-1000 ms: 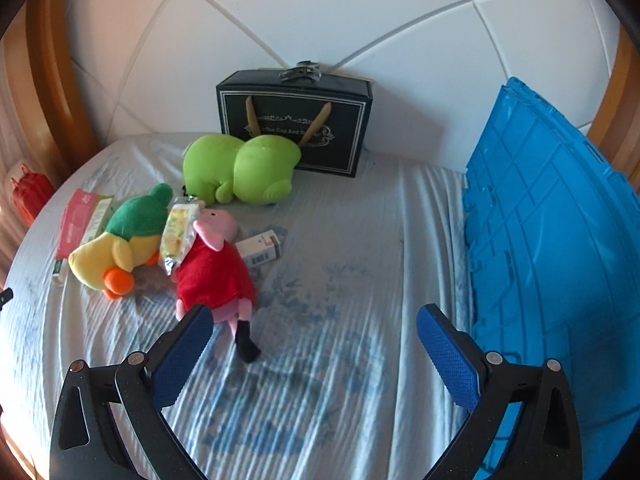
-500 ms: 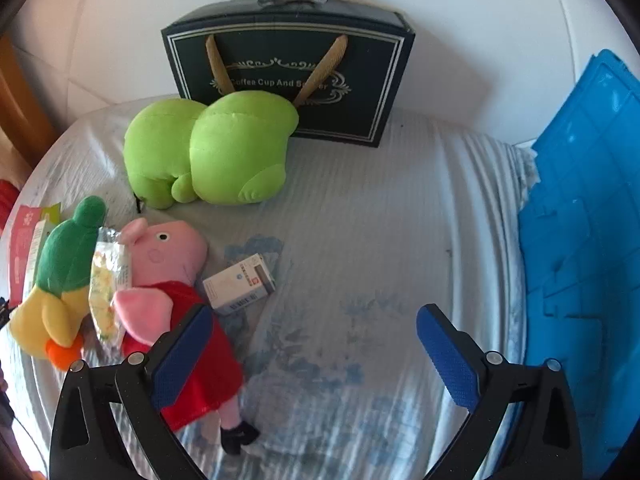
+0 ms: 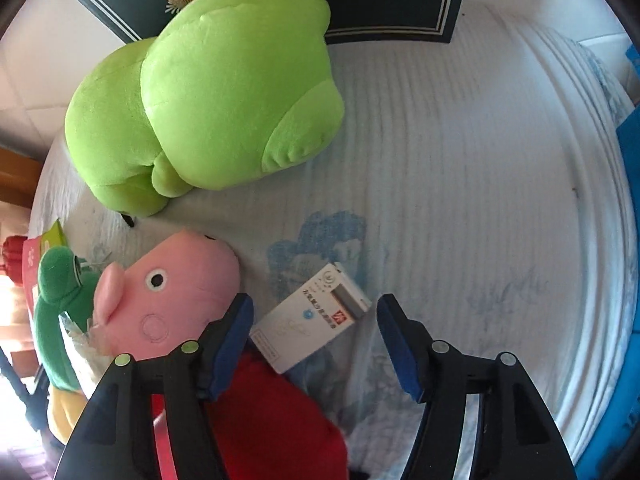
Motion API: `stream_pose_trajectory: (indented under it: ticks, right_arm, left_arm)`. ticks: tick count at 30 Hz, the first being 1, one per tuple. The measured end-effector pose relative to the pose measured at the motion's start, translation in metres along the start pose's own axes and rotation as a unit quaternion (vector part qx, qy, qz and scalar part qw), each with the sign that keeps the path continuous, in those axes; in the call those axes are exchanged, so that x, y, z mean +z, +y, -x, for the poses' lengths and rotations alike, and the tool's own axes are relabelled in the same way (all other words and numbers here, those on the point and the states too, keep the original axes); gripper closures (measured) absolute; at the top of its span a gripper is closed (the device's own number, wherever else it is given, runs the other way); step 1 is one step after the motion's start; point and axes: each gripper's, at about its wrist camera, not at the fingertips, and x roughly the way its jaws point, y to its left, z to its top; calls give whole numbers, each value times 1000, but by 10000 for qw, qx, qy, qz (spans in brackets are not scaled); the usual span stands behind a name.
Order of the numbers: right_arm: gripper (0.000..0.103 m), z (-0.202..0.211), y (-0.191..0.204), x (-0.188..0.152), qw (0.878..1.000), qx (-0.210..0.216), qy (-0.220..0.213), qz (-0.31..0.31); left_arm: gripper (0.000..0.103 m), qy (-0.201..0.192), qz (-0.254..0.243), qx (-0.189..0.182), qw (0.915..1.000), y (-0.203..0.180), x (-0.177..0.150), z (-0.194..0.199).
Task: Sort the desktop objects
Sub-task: 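Grasp the acne cream box with the left gripper while the right grasps the small white box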
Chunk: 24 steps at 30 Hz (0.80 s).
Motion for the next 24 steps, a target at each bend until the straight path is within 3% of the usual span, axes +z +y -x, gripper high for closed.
stream_pose_trajectory:
  ticks: [4, 5, 7, 12, 17, 24]
  right_arm:
    - [43, -12, 8, -6, 9998, -129, 132, -18]
    - [59, -11, 8, -7, 9998, -169, 98, 30]
    - [72, -9, 6, -11, 9993, -354, 64, 123]
    - [73, 0, -7, -23, 9947, -849, -67, 581]
    - [73, 28, -17, -46, 9928, -832, -387, 772]
    - [72, 94, -15, -109, 9829, -737, -1153, 1233]
  left_arm:
    - [70, 7, -94, 121, 9999, -2, -3, 5]
    - [71, 27, -100, 152, 9998, -1, -4, 6]
    - [71, 61, -106, 184, 9998, 2, -7, 10]
    - [72, 32, -194, 207, 9996, 4, -14, 21]
    - [72, -633, -316, 287, 9971, 3, -15, 62]
    - [72, -1151, -206, 117, 9931, 5, -41, 132]
